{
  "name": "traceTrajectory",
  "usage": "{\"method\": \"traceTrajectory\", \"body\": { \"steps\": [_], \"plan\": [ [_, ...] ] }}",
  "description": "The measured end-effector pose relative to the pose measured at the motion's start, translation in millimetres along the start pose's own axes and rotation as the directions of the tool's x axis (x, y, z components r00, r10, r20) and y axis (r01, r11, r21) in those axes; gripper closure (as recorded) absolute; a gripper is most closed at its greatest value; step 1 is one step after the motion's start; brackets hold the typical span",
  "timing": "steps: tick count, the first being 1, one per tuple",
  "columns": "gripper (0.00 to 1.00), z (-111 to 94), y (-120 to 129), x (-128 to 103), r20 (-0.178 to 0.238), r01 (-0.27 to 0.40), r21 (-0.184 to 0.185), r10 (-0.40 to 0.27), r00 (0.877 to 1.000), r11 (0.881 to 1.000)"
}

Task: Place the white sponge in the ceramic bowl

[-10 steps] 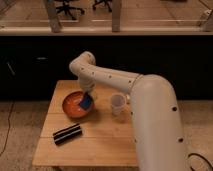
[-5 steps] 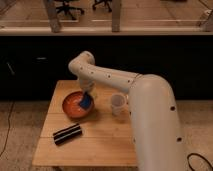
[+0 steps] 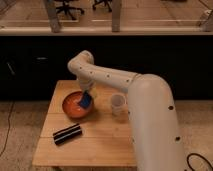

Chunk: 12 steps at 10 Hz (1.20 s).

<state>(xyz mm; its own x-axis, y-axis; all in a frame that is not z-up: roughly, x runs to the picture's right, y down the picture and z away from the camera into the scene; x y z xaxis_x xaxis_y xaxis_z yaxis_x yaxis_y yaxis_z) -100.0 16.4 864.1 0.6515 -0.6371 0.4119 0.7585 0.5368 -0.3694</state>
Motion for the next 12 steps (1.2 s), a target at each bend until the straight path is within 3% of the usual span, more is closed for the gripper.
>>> {"method": "traceTrajectory", "body": {
  "steps": [12],
  "plan": [
    [1.0,-3.0,-8.3,1.7,-0.008,0.027,-0.008,-0.027,1.0,1.0]
  ]
}}
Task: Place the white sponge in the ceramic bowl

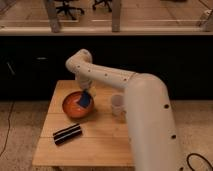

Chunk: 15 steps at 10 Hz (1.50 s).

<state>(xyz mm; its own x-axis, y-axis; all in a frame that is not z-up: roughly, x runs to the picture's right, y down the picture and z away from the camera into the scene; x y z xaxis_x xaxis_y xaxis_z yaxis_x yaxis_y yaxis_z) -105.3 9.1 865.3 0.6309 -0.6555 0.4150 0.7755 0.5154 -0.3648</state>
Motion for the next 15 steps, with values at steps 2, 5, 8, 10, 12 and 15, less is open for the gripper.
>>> {"method": "traceTrajectory", "body": {
  "steps": [2,5,8,10,12,15],
  "plan": [
    [1.0,-0.3,-0.6,1.2,-0.001,0.003,-0.003,-0.003,1.0,1.0],
    [1.0,-1.2,-3.4,0.7,-0.002,0.01,-0.004,-0.01,1.0,1.0],
    [1.0,-2.1,-4.5,1.9,-0.002,0.015,-0.008,-0.015,1.0,1.0],
    [0.97,-3.1,-5.3,2.6,-0.003,0.017,-0.008,-0.017,1.0,1.0],
    [0.92,-4.4,-7.1,2.2,-0.003,0.022,-0.01,-0.022,1.0,1.0],
    [0.92,-6.1,-9.9,1.5,-0.004,0.028,-0.013,-0.029,1.0,1.0]
  ]
}}
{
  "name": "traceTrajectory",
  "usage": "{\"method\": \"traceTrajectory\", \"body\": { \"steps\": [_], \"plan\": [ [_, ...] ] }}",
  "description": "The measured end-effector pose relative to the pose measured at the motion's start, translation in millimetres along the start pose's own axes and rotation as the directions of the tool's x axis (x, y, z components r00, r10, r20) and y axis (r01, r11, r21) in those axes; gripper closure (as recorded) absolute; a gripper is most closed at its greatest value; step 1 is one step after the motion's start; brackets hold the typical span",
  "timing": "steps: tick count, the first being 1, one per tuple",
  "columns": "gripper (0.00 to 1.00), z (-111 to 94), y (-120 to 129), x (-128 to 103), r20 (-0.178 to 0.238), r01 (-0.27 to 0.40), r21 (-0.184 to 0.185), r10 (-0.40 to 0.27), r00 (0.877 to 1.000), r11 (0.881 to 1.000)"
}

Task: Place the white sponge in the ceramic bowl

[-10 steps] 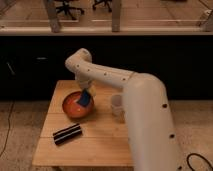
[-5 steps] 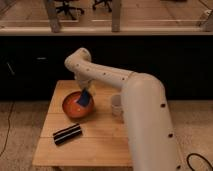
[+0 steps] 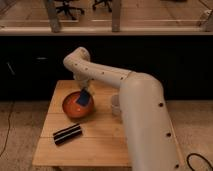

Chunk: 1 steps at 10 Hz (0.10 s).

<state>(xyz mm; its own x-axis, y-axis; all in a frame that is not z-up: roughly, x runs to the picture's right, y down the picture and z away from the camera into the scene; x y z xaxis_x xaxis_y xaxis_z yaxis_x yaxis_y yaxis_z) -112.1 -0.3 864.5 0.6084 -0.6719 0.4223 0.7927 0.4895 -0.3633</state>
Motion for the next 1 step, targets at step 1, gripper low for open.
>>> {"method": "traceTrajectory", "body": {
  "steps": [1],
  "plan": [
    [0.92,0.0,0.1,0.6,0.0,0.0,-0.001,0.0,1.0,1.0]
  ]
}}
